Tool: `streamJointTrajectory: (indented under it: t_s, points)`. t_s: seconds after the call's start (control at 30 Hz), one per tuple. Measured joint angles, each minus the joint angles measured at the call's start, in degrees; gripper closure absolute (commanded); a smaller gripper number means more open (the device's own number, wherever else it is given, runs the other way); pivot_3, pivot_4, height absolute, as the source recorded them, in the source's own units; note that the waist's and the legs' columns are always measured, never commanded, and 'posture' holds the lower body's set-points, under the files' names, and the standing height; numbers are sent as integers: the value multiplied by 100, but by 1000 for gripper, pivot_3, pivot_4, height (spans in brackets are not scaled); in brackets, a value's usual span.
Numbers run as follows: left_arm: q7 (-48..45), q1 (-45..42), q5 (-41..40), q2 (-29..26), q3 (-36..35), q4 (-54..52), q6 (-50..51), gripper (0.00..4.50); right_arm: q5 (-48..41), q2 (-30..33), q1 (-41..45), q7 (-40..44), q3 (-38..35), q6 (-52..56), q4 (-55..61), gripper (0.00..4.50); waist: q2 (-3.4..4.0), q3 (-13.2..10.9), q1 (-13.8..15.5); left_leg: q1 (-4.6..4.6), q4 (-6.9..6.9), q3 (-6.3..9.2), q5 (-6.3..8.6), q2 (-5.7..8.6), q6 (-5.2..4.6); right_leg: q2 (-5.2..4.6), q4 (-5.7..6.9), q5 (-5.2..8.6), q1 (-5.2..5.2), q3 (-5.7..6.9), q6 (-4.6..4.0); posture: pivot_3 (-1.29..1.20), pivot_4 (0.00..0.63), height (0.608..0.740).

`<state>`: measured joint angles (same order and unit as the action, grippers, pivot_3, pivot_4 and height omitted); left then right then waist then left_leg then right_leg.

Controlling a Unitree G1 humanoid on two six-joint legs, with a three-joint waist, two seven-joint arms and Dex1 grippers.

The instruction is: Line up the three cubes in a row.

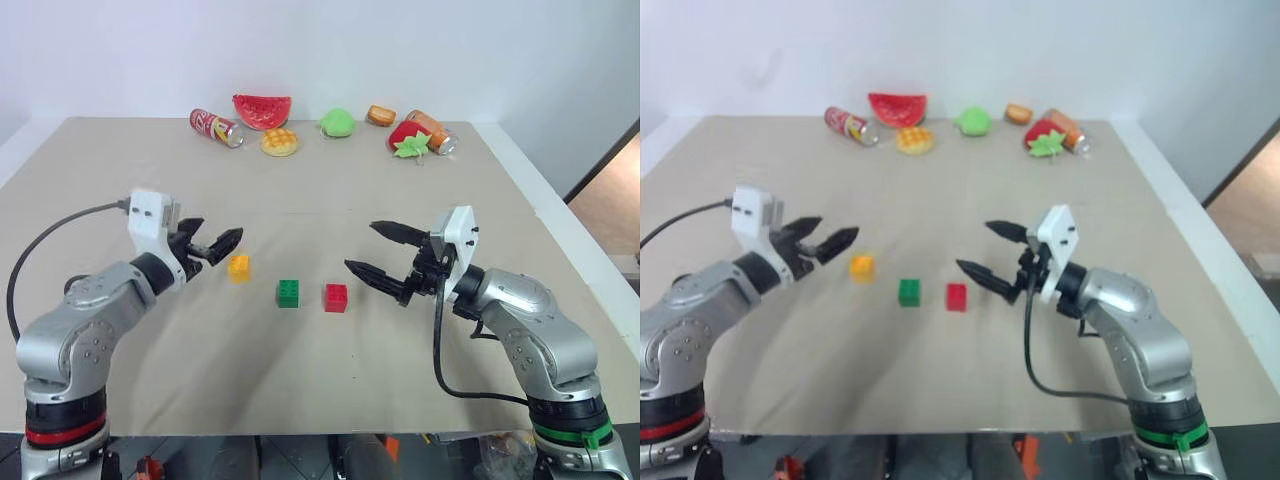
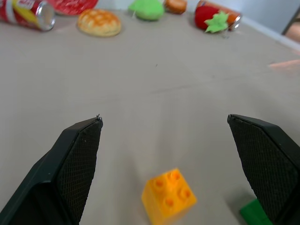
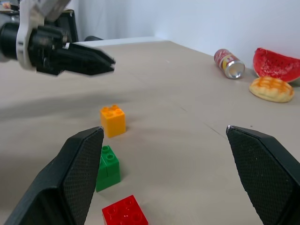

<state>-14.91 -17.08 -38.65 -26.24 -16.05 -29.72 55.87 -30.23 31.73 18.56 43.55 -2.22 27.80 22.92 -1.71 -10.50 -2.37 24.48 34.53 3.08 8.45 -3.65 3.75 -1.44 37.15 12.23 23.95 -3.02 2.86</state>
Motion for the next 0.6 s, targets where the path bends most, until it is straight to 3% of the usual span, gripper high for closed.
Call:
streamJointTrajectory:
  t_s: [0.2,0.4,0.6]
  points:
    - [355,149,7,183,286,-321,101,81,0,-24,-2,2,90,5,6,140,0,0,-4,-4,0,0,0,0,0,1,0,-4,1,-1,-6,0,150,740]
    - [1279,99,441,722,315,-58,335,81,-57,-27,-72,-11,86,37,105,140,-2,1,-5,-3,0,1,0,1,0,2,0,-4,2,-1,-5,0,150,740]
    - [1454,78,565,848,474,-4,520,81,-103,13,-213,-70,31,89,215,140,-2,1,-5,1,1,1,0,3,1,2,-1,-4,4,-2,-4,0,150,740]
